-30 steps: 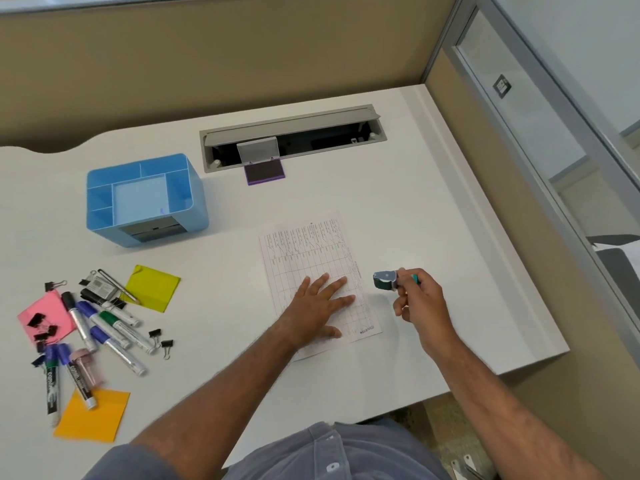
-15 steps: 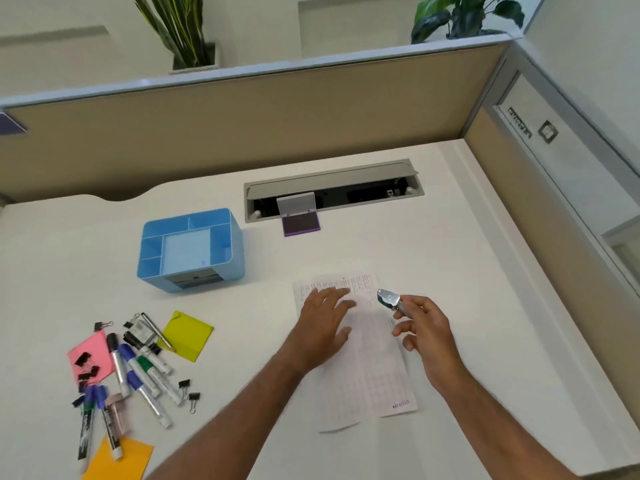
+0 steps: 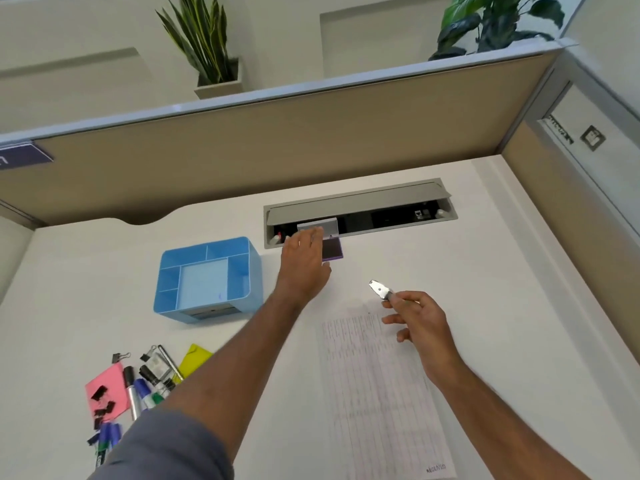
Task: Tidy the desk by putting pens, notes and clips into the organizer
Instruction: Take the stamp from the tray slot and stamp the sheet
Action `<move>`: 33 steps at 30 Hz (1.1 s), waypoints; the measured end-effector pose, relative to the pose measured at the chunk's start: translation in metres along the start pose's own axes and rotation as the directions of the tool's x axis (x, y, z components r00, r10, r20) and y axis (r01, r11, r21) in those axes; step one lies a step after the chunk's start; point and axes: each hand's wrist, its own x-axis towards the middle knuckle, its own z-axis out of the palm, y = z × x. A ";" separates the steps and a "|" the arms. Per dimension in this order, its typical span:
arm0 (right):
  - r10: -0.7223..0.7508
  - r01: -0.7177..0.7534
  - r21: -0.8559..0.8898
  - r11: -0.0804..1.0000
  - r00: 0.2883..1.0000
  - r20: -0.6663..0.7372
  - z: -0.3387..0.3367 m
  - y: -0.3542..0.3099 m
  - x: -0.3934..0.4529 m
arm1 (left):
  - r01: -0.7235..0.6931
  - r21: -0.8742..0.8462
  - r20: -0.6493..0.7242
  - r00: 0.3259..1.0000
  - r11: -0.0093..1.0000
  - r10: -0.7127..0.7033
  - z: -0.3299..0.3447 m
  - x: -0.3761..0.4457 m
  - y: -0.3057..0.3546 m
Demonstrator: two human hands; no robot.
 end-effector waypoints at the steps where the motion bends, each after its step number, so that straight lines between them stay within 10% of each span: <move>1: -0.004 0.004 0.000 1.000 1.000 0.004 0.002 0.000 0.004 | 0.019 0.003 0.010 1.000 1.000 -0.019 -0.001 0.008 -0.003; 33: -0.019 0.019 0.005 1.000 1.000 -0.007 0.016 0.004 0.032 | 0.018 0.146 0.081 0.996 0.989 -0.030 0.034 0.006 -0.023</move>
